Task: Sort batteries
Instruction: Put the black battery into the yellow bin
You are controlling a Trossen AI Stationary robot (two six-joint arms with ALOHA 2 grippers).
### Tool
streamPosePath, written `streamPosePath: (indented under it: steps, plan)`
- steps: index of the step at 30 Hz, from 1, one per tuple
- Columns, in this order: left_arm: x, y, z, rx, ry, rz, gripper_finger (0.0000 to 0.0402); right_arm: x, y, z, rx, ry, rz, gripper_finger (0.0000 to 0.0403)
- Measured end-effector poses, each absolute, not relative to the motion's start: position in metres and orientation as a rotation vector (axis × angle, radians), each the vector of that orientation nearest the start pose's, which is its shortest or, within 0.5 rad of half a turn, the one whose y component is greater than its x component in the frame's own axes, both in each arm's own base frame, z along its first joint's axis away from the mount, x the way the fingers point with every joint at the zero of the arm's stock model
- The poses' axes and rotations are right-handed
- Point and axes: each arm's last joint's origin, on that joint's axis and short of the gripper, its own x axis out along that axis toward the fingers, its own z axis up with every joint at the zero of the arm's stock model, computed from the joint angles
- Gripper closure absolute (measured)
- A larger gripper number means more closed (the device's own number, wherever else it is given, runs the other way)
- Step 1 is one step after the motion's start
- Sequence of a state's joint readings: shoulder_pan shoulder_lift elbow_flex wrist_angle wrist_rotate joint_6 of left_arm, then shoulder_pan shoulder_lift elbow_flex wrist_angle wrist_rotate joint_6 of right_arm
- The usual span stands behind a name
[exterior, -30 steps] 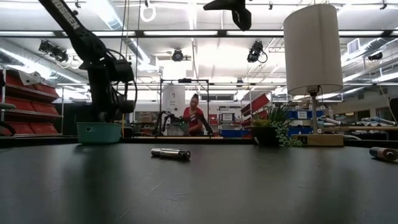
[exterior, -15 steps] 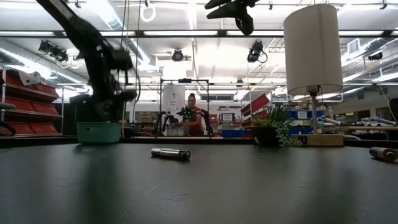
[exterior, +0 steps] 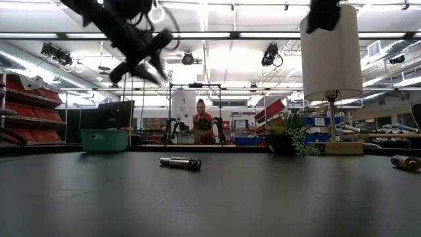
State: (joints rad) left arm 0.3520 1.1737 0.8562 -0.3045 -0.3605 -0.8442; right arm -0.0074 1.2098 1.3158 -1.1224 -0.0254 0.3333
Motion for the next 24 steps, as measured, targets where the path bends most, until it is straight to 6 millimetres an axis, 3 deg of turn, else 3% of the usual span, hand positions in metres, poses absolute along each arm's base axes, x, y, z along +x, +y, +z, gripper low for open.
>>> streamPosePath:
  steps: [6, 9, 13, 18, 24]
  plan:
    - [0.264, 0.059, 0.274, -0.82, 0.103, 0.822, 0.0297, 0.188, 0.013, 0.309, 0.481, 1.096, -0.156, 0.0333]
    - [0.277, 0.044, 0.268, -0.863, 0.084, 0.774, 0.0298, 0.175, 0.024, 0.283, 0.627, 1.129, -0.132, 0.0326]
    - [0.287, 0.02, 0.262, -0.867, 0.112, 0.691, 0.0298, 0.163, 0.043, 0.265, 0.715, 1.131, -0.128, 0.0312]
    - [0.287, -0.01, 0.256, -0.839, 0.214, 0.598, 0.0298, 0.163, 0.057, 0.248, 0.782, 1.148, -0.237, 0.0299]
    - [0.281, -0.049, 0.253, -0.828, 0.291, 0.504, 0.0298, 0.183, 0.08, 0.23, 0.949, 1.169, -0.315, 0.0299]
